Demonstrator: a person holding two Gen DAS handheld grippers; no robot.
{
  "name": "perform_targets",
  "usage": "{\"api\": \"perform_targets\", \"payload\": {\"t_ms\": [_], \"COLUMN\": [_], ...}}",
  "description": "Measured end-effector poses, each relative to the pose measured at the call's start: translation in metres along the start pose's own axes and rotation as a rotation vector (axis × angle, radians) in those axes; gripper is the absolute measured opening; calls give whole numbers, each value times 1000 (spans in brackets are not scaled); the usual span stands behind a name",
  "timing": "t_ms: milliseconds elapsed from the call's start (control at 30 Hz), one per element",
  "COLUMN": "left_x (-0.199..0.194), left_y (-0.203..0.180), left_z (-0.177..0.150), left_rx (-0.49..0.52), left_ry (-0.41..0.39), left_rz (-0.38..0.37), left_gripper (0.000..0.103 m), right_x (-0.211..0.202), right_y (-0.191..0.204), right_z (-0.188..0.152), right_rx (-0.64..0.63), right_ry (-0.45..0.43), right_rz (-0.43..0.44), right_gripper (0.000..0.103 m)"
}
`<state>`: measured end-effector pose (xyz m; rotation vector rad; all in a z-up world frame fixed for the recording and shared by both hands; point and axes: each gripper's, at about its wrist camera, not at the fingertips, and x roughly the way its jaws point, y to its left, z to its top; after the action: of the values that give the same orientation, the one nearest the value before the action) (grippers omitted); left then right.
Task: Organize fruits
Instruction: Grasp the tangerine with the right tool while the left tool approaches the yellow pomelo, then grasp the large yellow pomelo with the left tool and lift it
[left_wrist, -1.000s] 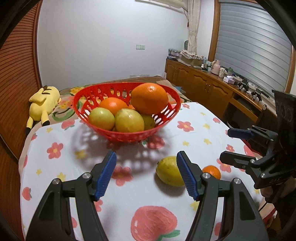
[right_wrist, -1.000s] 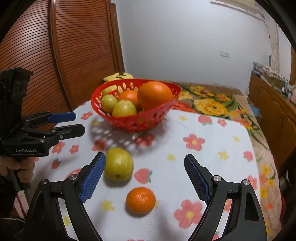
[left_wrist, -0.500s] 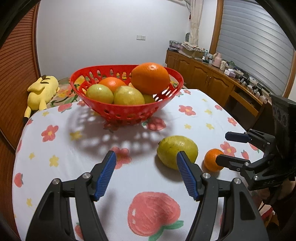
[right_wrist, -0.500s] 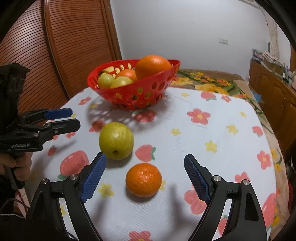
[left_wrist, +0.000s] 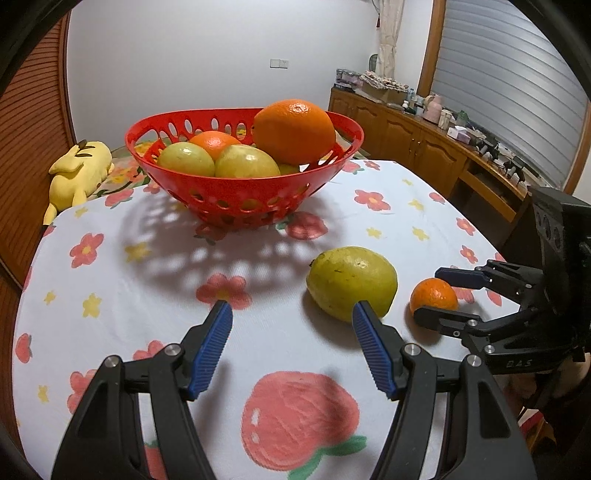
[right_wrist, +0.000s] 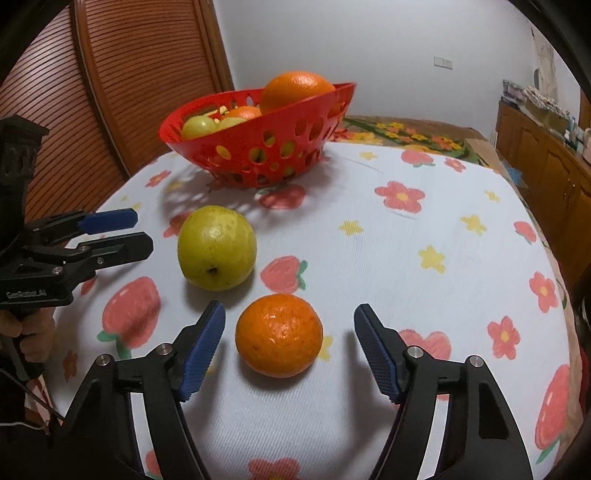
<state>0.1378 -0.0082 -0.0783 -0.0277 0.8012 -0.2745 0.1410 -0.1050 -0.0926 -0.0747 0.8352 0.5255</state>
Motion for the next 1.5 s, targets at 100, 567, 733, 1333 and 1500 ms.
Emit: {"api": "perform_targets", "payload": {"t_ms": [100,567,733,1333,1500], "left_x": [1,8,13,38,43], "left_y": [-1,-18,-26,-41,-44], "left_z": [0,11,19,30,29], "left_rx": [1,27,41,79,86], "left_ry": [4,7,9,60,72], "left_rz": [-3,-30,-38,-34,-44], "left_gripper": [68,68,68,70,71], "right_x": [4,-6,-13,-22,-23], "right_y": [0,1,-6,-14,-14], "right_z": [-2,-9,-15,-21,-22], "right_rx": [9,1,15,39,38], "right_ry": [15,12,-4,-46,-48], "right_rz": [2,9,-5,-9,-8], "right_gripper": [68,47,47,47,47]}}
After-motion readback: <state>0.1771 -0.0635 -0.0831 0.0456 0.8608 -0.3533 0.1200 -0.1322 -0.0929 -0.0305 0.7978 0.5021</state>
